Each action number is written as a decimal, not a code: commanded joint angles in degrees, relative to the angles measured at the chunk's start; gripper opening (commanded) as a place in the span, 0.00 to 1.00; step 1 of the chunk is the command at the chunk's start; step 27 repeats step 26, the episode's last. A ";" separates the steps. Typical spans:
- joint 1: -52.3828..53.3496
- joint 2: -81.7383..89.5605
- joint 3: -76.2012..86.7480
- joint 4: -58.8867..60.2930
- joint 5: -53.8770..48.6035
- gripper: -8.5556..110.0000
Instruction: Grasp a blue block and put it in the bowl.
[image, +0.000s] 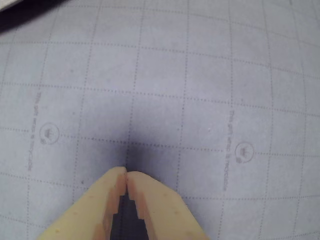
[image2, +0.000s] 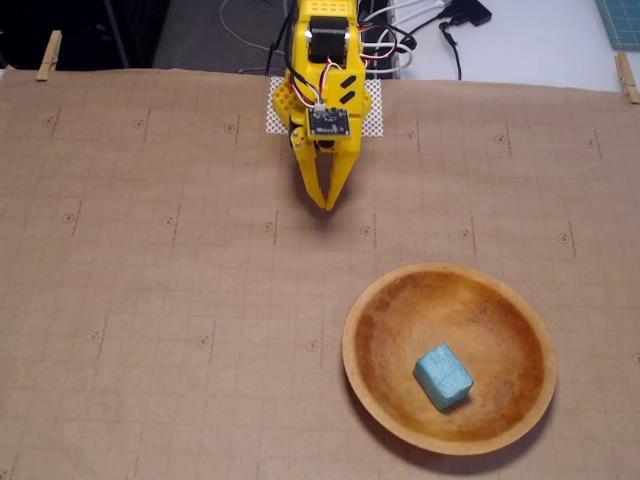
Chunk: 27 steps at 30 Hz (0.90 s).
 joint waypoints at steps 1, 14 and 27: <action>0.62 0.62 -1.14 2.02 -0.44 0.05; -0.09 0.26 -1.14 1.93 -0.88 0.05; -0.09 0.26 -1.14 1.93 -0.88 0.05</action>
